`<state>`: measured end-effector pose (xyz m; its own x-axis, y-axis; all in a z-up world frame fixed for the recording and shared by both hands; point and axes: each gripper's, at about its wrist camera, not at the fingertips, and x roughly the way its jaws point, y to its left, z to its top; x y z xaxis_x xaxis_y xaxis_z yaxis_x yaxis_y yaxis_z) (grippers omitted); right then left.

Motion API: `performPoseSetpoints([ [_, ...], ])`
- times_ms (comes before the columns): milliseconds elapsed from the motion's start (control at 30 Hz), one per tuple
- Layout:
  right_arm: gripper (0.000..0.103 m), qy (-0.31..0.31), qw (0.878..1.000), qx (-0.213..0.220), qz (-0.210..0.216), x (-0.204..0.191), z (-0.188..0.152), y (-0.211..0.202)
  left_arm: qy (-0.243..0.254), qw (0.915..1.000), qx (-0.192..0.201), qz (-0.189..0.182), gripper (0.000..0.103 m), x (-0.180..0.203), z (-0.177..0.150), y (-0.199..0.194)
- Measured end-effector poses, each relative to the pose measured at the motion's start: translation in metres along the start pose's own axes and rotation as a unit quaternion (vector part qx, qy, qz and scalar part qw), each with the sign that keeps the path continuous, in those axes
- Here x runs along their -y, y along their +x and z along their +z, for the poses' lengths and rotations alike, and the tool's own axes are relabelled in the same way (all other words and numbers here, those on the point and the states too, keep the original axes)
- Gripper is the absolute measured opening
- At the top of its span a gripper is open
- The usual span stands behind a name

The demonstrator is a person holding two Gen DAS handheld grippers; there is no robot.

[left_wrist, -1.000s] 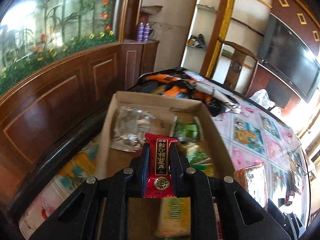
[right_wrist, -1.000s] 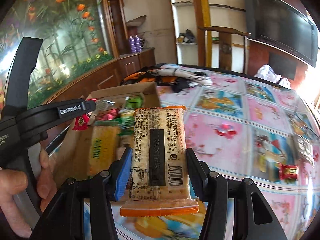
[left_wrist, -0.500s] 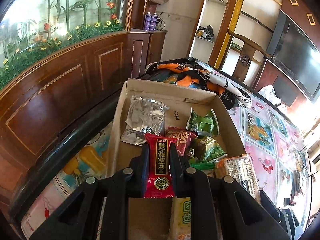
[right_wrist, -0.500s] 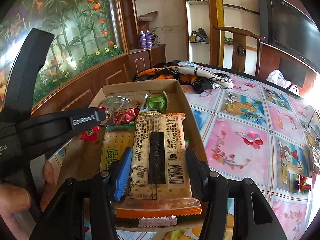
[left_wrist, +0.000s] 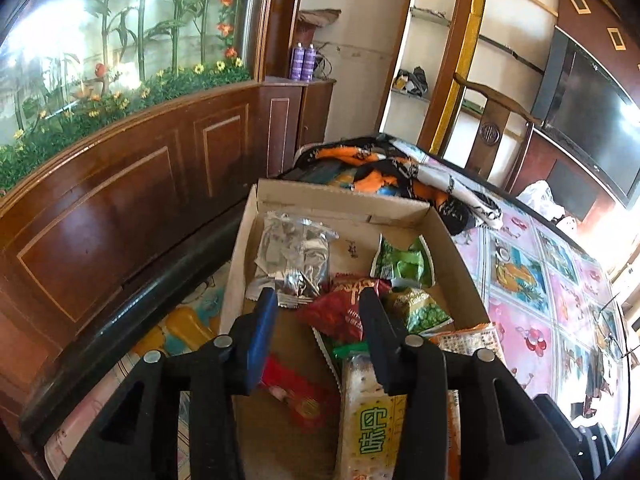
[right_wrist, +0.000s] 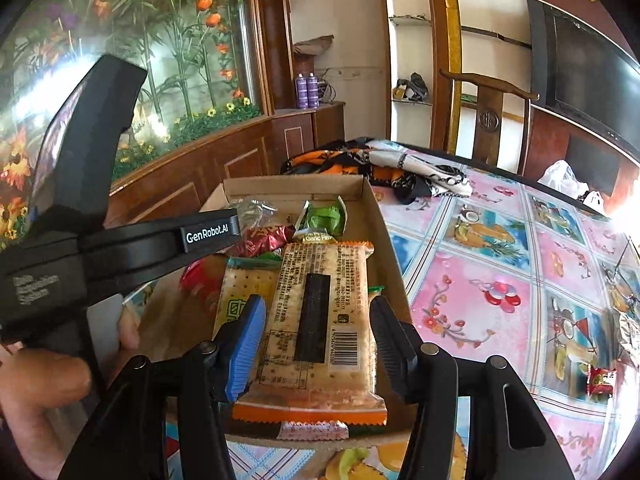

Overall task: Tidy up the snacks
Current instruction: 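Open both grippers to release the packets into the box, then move the right gripper back over the table while the left stays above the box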

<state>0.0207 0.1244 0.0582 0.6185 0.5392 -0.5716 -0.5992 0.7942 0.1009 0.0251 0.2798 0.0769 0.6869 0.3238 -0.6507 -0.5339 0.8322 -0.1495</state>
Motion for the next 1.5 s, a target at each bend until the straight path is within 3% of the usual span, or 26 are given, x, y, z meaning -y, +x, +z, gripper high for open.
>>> performPoseSetpoints([
  [200,0.061,0.027,0.999,0.019,-0.009,0.030,-0.001,-0.026,0.007,0.9992,0.038,-0.011,0.047,0.007,-0.001,-0.016],
  [333,0.066,0.070,0.996,0.034,-0.047,0.079,-0.008,-0.047,0.036,0.9967,0.072,-0.013,0.051,0.021,-0.005,-0.028],
  [500,0.066,0.162,0.981,0.035,-0.105,0.159,-0.027,-0.068,0.095,0.9887,0.116,0.004,0.058,0.050,-0.019,-0.042],
  [633,0.066,0.241,0.965,0.027,-0.096,0.197,-0.037,-0.075,0.139,0.9791,0.146,0.028,0.066,0.069,-0.029,-0.048],
  [967,0.070,0.243,0.959,0.040,-0.137,0.213,-0.036,-0.091,0.168,0.9733,0.151,0.043,0.068,0.080,-0.036,-0.043],
  [1500,0.070,0.269,0.951,0.037,-0.146,0.231,-0.043,-0.096,0.187,0.9663,0.167,0.058,0.073,0.089,-0.044,-0.048],
])
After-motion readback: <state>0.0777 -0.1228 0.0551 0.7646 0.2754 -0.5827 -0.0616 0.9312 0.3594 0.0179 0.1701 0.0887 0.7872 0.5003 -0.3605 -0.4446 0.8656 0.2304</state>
